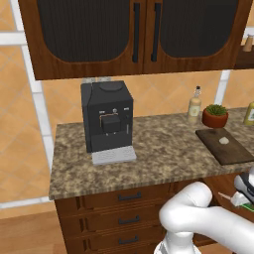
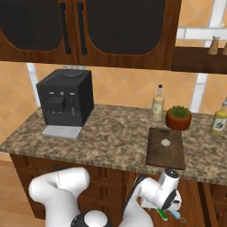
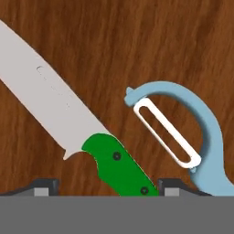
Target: Place the appropriate cutting tool for cutting the garlic skin on the cutting board.
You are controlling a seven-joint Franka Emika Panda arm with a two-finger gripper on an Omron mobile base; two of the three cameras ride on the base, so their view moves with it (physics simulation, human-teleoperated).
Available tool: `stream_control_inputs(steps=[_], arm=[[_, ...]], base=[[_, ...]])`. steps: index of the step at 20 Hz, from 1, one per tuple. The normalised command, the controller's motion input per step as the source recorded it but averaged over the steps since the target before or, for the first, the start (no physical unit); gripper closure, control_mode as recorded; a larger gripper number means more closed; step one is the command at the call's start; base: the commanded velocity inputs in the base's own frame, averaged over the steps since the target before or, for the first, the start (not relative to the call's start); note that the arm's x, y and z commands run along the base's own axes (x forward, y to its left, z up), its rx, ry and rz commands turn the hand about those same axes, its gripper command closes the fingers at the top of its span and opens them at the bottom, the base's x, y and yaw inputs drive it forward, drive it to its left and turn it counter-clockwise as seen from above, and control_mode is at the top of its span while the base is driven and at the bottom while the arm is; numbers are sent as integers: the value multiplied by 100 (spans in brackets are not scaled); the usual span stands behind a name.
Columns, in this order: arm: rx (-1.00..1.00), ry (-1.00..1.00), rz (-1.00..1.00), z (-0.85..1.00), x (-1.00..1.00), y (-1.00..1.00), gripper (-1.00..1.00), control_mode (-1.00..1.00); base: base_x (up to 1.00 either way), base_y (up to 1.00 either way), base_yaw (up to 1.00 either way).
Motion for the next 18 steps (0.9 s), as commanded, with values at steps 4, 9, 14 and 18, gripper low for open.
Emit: stream_control_inputs(steps=[4, 9, 14, 18], arm=[[-2, 0, 16, -48, 0, -15, -100, -100], [-2, 0, 11, -60, -11, 0, -100, -100], [-4, 0, 8, -61, -30, 5, 100, -100], [0, 0, 6, -33, -47, 9, 100, -100]], base=[[0, 0, 0], [0, 0, 0], [0, 0, 0], [0, 0, 0]])
